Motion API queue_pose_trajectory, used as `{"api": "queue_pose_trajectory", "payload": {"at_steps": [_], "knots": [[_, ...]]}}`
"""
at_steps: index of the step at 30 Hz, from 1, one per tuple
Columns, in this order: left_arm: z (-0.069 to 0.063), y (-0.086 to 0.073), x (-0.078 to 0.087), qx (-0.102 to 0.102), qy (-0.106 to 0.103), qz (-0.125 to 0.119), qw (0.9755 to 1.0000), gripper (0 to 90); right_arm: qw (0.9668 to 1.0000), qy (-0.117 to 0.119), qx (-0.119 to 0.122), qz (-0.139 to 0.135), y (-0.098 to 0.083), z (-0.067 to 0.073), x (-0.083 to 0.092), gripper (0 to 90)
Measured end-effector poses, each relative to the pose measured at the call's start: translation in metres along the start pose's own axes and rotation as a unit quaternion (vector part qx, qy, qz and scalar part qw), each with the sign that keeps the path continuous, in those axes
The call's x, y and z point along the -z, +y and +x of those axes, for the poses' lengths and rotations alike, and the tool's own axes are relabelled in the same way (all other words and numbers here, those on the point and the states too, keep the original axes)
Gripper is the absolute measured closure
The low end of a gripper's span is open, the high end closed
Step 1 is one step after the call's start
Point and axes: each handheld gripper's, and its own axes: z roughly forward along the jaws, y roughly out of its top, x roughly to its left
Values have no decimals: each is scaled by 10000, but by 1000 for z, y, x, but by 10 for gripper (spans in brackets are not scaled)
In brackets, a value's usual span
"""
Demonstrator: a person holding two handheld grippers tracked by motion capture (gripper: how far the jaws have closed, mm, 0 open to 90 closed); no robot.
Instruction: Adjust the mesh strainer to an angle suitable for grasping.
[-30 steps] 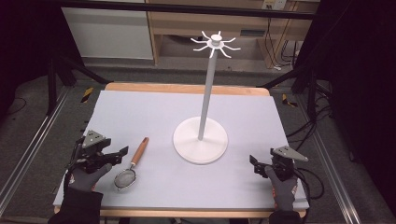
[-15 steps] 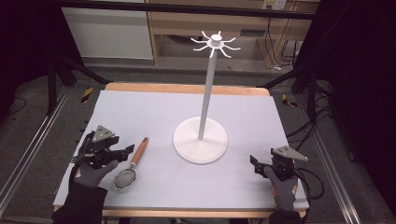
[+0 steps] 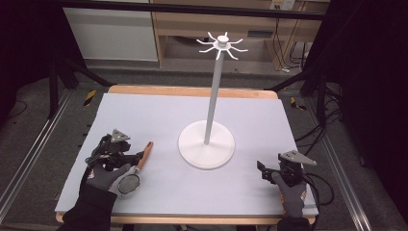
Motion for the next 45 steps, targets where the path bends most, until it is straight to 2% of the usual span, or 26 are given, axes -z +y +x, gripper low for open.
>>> {"api": "queue_pose_trajectory", "payload": {"at_steps": [6,12,21,29,30,32,36,39,45], "knots": [[-1,0,-12,30,-4,175,9998,409,10000,6,26,40,0,0,-1,99],[-4,-2,-28,-44,39,462,9989,437,10000,19,45,87,-1,0,-2,102],[-6,-6,-42,-25,30,676,9977,493,9999,45,67,143,-1,0,-3,107],[-5,-10,-49,-8,73,830,9965,541,9998,85,37,165,-1,0,-3,109],[-5,-11,-51,-5,70,862,9962,580,9998,85,28,183,-1,0,-3,109],[-6,-12,-52,81,22,863,9962,598,9998,65,40,180,-1,0,-3,109],[-6,-11,-52,79,50,880,9961,617,9998,71,14,192,-1,-1,-3,109],[-4,-12,-53,197,-3,887,9959,617,9998,55,30,188,-1,-1,-3,109],[0,-12,-48,202,15,948,9953,656,9998,57,7,194,-1,-1,-3,110]]}}
